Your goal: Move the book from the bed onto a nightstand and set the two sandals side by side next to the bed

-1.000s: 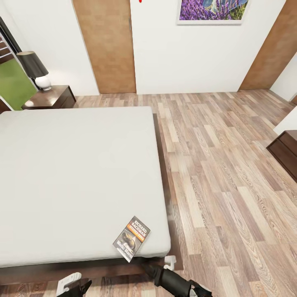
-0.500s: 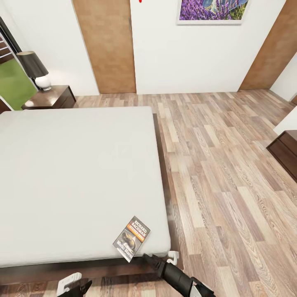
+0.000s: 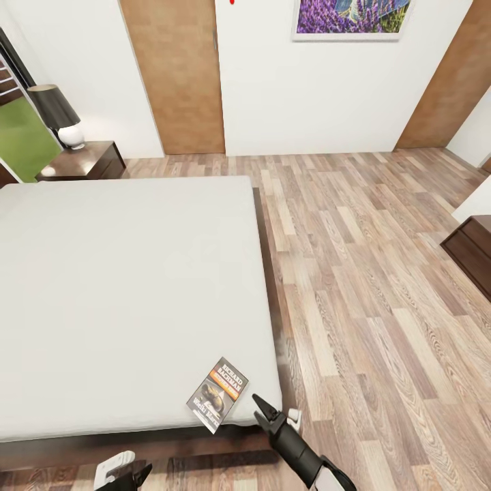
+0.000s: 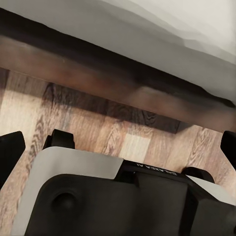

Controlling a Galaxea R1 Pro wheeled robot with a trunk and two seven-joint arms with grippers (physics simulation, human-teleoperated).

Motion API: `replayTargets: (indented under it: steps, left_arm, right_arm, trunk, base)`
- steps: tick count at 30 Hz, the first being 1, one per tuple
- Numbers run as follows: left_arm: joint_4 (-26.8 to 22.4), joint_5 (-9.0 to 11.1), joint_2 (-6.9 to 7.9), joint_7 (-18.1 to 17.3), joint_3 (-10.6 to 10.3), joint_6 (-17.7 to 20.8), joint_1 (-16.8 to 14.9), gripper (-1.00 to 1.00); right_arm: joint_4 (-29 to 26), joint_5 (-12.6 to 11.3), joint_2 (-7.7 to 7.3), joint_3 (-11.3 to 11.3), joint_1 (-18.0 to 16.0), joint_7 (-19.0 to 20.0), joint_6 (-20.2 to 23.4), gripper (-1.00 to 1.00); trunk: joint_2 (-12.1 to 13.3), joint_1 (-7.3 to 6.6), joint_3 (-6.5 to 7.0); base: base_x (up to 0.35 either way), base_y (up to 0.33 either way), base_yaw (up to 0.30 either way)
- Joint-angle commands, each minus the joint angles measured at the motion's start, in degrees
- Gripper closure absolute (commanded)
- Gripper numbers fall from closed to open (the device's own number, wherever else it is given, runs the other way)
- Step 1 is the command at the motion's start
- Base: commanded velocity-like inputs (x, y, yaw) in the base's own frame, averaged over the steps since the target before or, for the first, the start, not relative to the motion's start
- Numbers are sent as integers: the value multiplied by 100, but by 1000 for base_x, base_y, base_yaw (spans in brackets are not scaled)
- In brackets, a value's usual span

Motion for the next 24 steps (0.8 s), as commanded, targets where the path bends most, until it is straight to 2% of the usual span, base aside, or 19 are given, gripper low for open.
replayTargets:
  steps: [1, 8, 20, 24]
  left_arm:
    - [0, 50, -1, -31, 18, 41, -2, -100]
    - [0, 50, -1, -26, 18, 42, -2, -100]
    - [0, 50, -1, -26, 18, 44, -2, -100]
    - [0, 50, -1, -26, 18, 44, -2, -100]
  right_arm:
    - [7, -35, 2, -14, -2, 12, 77, -100]
    - [41, -50, 6, -14, -2, 2, 147, -100]
    - [74, -51, 10, -7, -2, 0, 157, -100]
    - [75, -51, 9, -6, -2, 0, 157, -100]
  trunk:
    - [-4, 1, -4]
    - [-4, 1, -4]
    - [-485, 264, -220]
    - [-485, 264, -220]
  base:
    - [0, 0, 0]
    - [0, 0, 0]
    - [0, 0, 0]
    - [0, 0, 0]
